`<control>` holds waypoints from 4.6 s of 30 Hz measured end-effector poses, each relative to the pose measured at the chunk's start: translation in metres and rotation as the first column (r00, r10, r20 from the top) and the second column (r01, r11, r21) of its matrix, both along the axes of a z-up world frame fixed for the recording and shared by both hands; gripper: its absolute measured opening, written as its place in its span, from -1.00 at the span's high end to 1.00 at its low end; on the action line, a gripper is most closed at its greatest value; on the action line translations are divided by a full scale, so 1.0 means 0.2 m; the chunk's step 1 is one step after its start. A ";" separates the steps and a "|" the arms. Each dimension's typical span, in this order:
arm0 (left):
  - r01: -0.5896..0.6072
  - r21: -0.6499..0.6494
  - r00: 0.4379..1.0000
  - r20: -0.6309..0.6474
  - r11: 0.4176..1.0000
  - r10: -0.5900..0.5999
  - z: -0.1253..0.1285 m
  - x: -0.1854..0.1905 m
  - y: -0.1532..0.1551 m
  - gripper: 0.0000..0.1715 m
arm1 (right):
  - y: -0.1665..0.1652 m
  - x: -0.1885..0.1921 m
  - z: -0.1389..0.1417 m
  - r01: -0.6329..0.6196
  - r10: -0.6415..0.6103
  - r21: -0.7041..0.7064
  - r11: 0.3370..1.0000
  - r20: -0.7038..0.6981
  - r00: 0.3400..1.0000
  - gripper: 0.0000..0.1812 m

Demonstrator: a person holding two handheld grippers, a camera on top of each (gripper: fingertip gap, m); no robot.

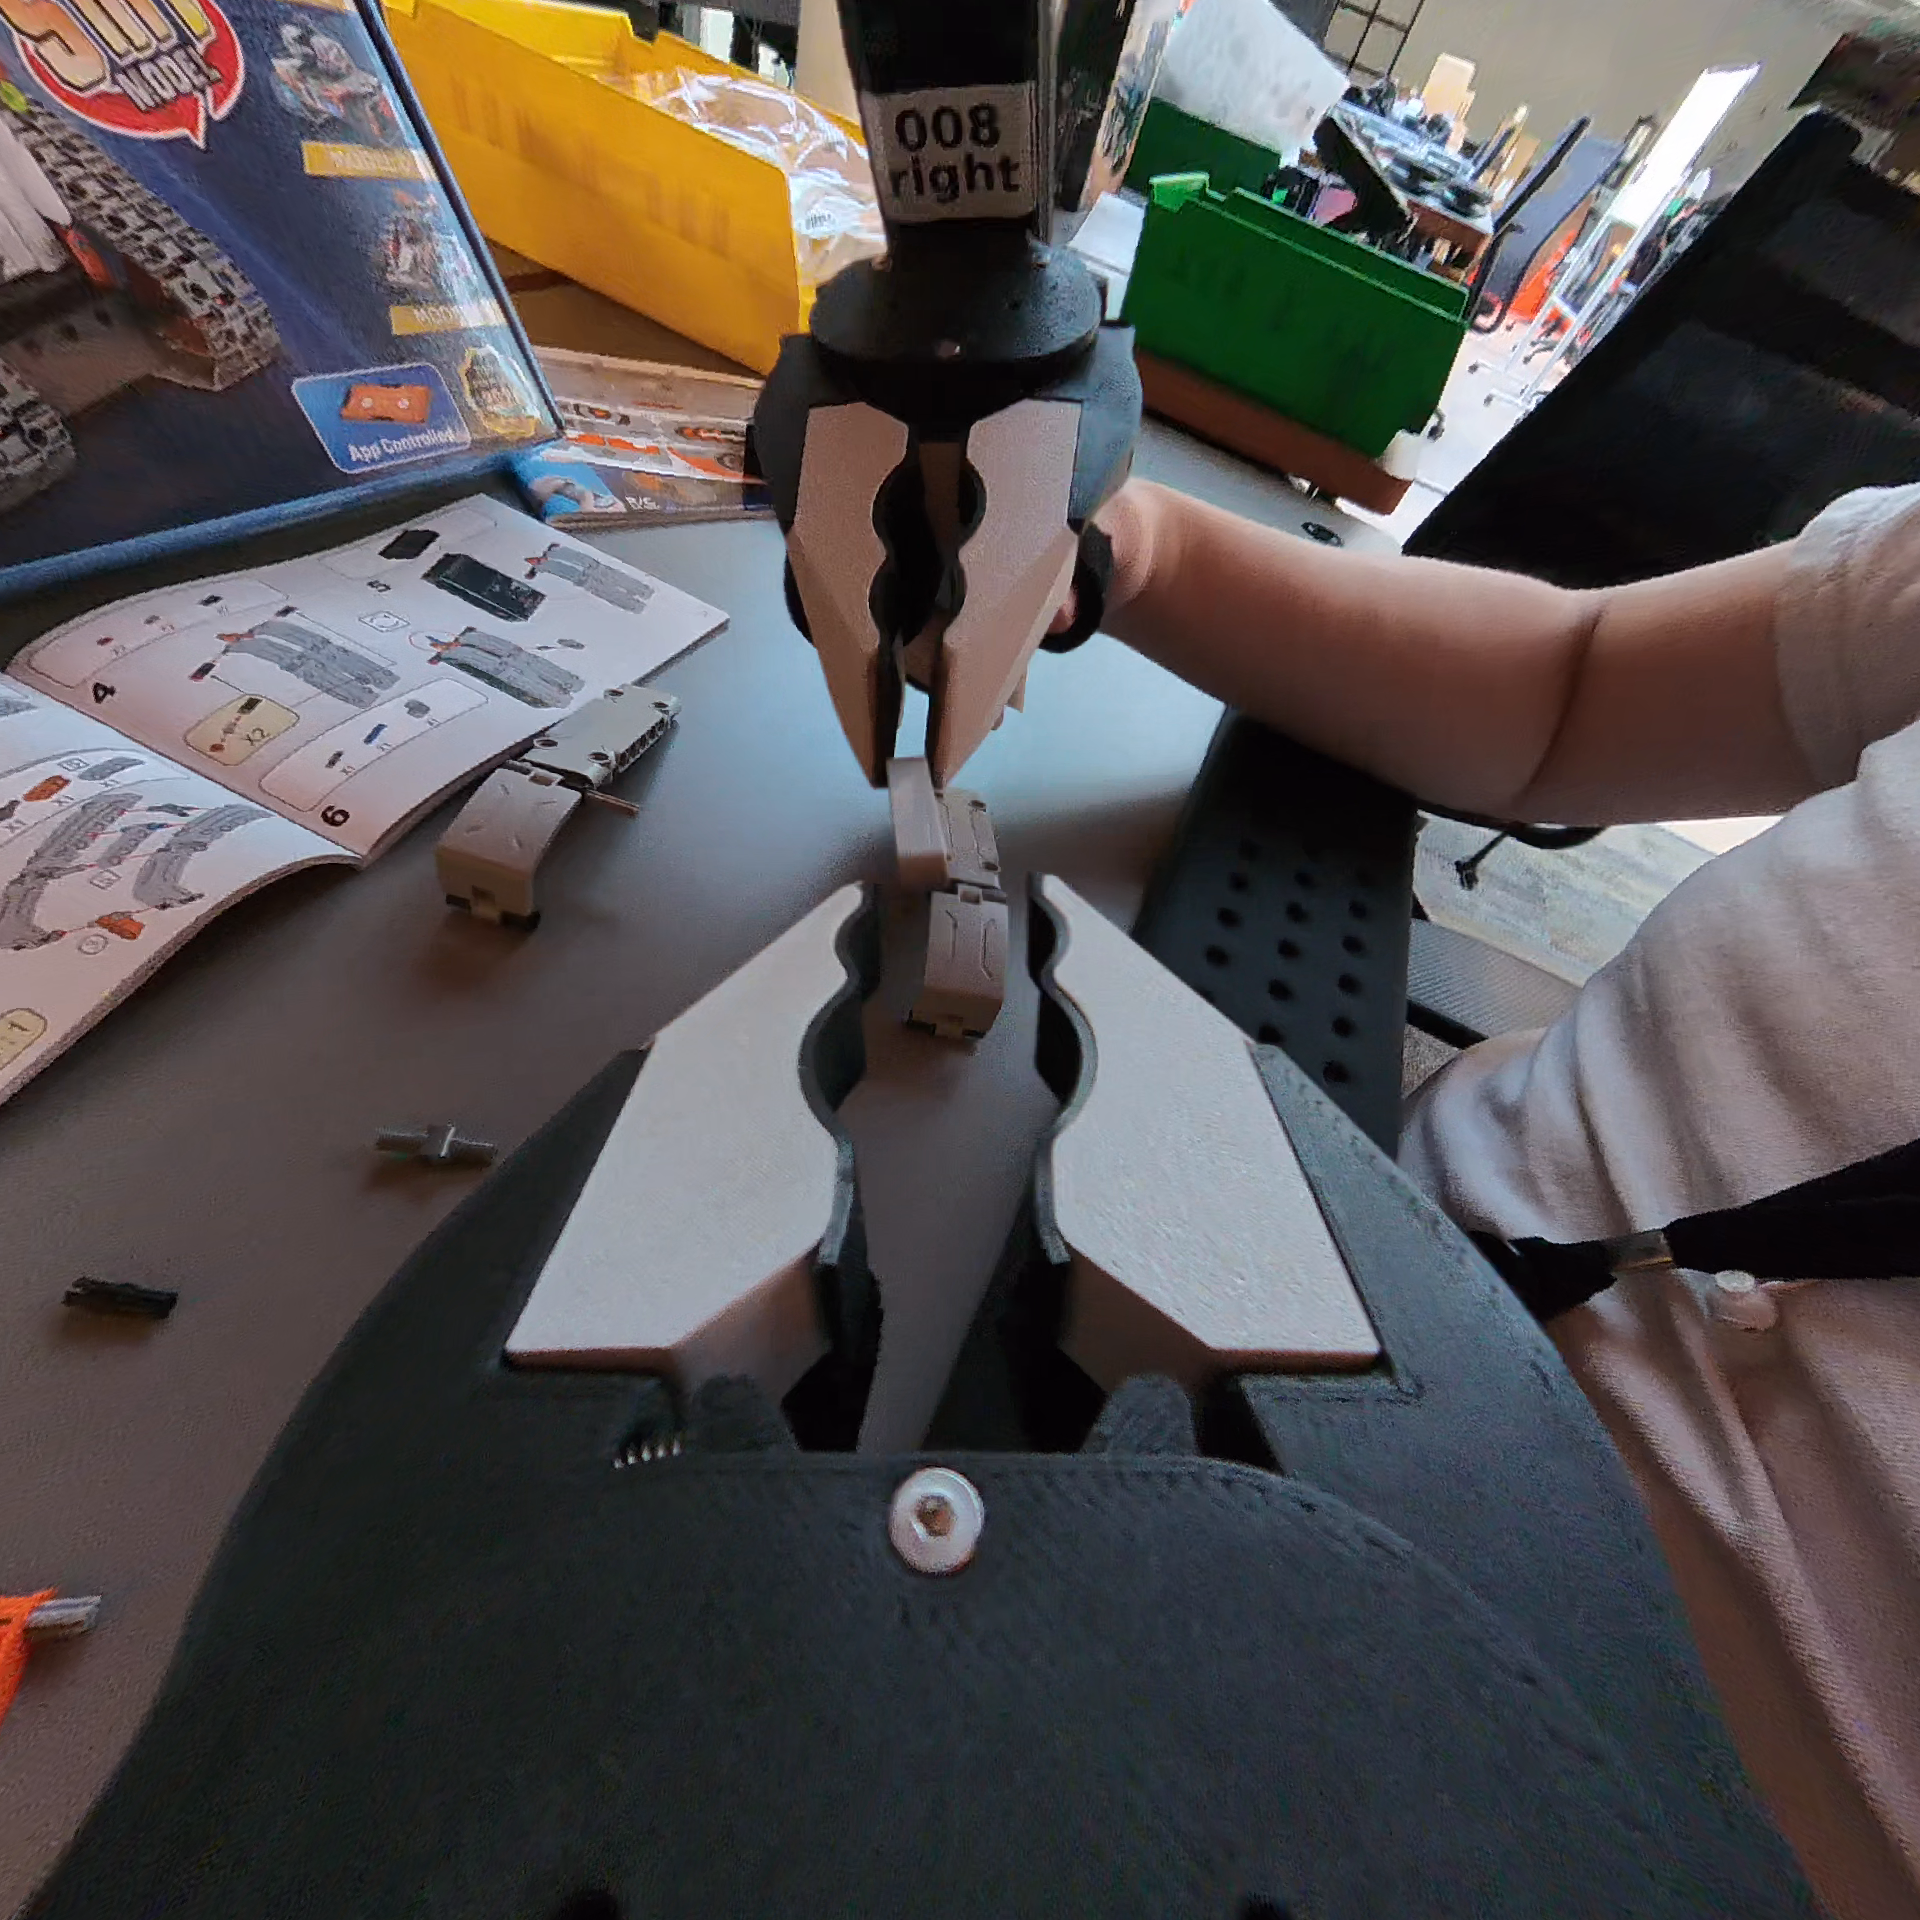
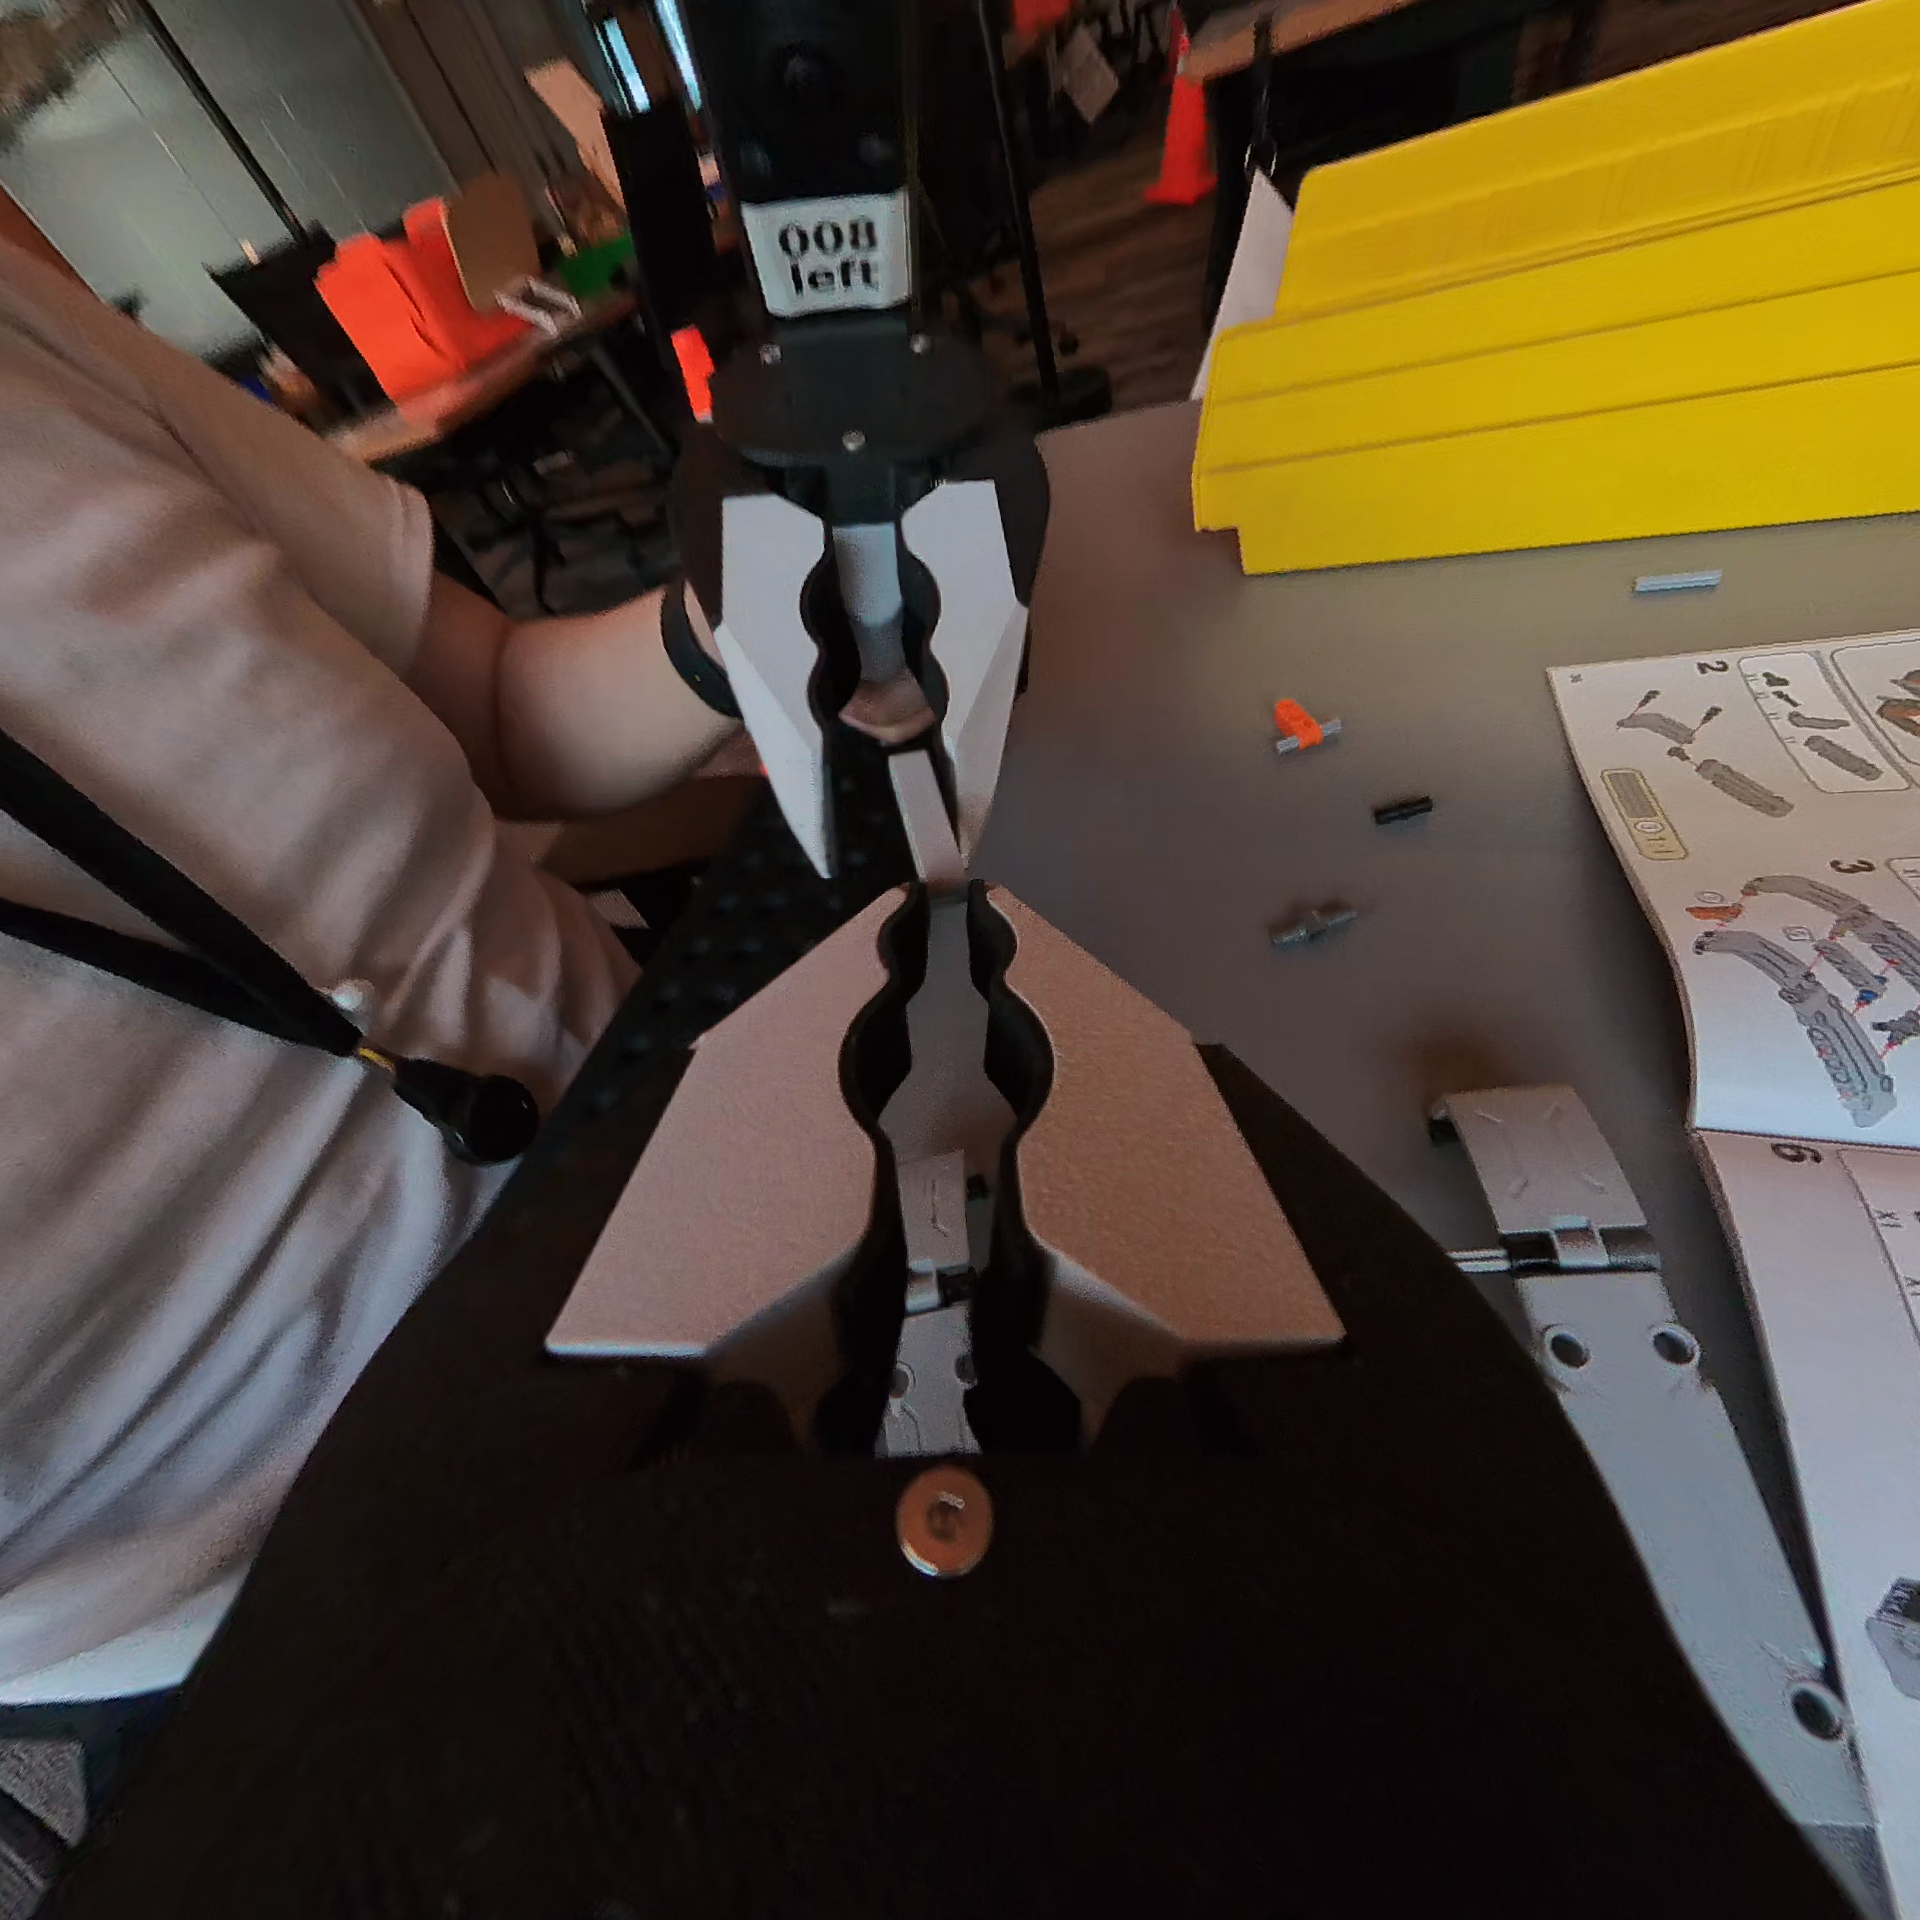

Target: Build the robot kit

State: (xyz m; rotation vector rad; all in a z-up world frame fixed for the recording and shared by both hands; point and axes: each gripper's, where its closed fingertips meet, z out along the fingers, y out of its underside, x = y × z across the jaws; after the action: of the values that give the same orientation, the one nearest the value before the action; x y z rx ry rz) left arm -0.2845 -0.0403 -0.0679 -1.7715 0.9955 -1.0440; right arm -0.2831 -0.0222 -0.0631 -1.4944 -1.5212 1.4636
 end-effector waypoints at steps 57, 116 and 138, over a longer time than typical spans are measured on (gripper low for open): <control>-0.173 0.067 0.977 -0.118 0.983 0.180 -0.09 -0.09 0.14 0.93 | 0.05 0.17 -0.50 -0.166 0.000 0.318 0.934 0.463 0.887 0.82; -0.178 0.375 0.980 -0.019 0.910 0.199 0.02 0.01 0.08 0.93 | -0.07 0.02 -0.02 0.173 -0.312 -0.708 0.684 -0.069 0.948 0.97; -0.266 0.442 0.909 -0.181 0.857 0.376 -0.09 -0.01 0.18 0.92 | 0.05 0.01 -0.12 0.407 -0.498 -0.612 0.679 0.024 0.867 0.98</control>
State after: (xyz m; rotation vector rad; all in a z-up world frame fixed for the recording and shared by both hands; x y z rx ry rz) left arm -0.2857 -0.0037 -0.0853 -1.6677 0.9449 -0.3567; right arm -0.2815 -0.0131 -0.0872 -1.8907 -0.5110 1.7628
